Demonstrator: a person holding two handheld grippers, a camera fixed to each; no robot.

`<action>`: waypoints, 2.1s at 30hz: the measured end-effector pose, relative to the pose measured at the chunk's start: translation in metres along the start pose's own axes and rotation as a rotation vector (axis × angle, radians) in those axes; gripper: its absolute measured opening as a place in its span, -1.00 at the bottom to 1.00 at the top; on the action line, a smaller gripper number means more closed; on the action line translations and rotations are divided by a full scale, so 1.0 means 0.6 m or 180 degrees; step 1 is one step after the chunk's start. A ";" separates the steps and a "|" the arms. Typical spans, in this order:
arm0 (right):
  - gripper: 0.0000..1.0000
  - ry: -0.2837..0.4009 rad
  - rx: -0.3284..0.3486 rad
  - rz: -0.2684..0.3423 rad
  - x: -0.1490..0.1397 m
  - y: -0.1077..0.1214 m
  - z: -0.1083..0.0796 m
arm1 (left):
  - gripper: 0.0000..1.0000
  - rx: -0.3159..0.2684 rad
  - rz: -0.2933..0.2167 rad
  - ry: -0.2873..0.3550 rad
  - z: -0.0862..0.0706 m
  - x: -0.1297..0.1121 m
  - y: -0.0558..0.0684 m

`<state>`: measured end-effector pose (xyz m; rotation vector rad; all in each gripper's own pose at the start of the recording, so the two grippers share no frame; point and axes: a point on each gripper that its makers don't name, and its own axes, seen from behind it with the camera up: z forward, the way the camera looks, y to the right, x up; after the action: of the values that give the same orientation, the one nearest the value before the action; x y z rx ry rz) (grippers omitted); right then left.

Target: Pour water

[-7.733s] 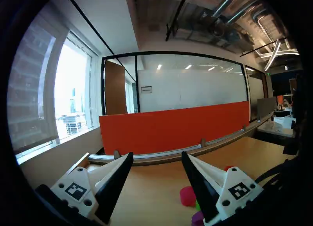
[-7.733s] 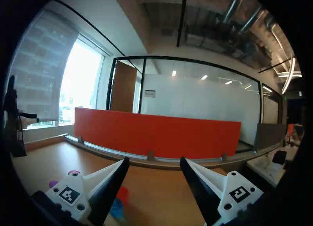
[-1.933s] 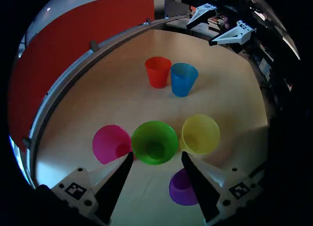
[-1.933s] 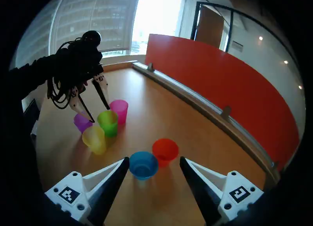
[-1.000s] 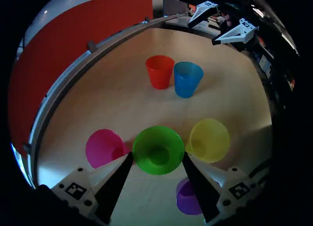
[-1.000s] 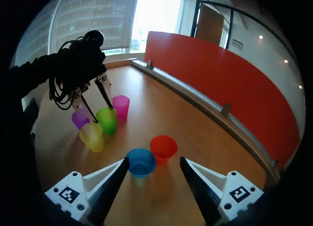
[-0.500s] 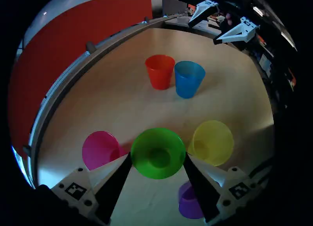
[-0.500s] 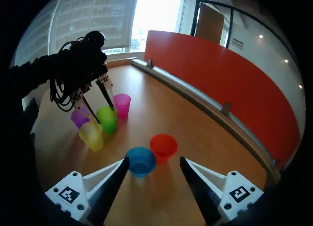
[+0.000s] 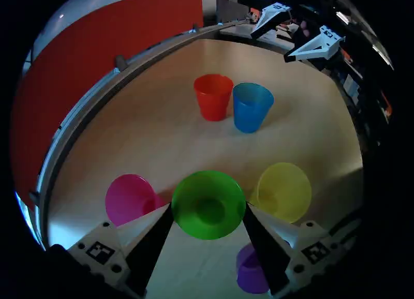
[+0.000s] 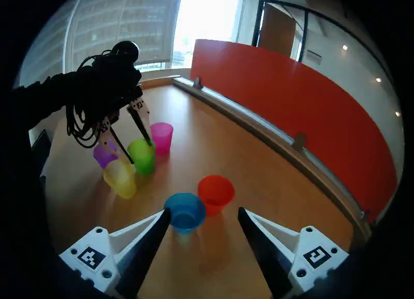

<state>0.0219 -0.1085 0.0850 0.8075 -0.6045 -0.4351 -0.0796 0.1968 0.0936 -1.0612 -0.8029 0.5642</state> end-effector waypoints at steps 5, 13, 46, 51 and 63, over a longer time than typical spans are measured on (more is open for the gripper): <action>1.00 0.0002 -0.0003 0.0001 -0.001 0.001 -0.002 | 0.78 -0.0008 -0.0007 0.0036 0.003 0.002 0.002; 1.00 0.0008 -0.0010 0.0017 -0.002 0.004 -0.004 | 0.77 0.0052 0.0004 0.0117 -0.004 0.012 -0.002; 1.00 -0.0037 0.0110 0.0052 -0.020 -0.019 0.040 | 0.77 0.0527 -0.0127 0.1044 -0.107 0.109 -0.037; 1.00 -0.0060 0.0132 0.0052 -0.027 -0.024 0.051 | 0.76 0.0555 -0.0146 0.1189 -0.122 0.122 -0.034; 1.00 -0.0066 0.0188 0.0065 -0.036 -0.035 0.071 | 0.76 0.0629 -0.0211 0.1529 -0.151 0.160 -0.032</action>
<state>-0.0248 -0.1320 0.0846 0.8532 -0.6467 -0.4089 0.0506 0.2118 0.1167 -0.9317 -0.3507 0.3042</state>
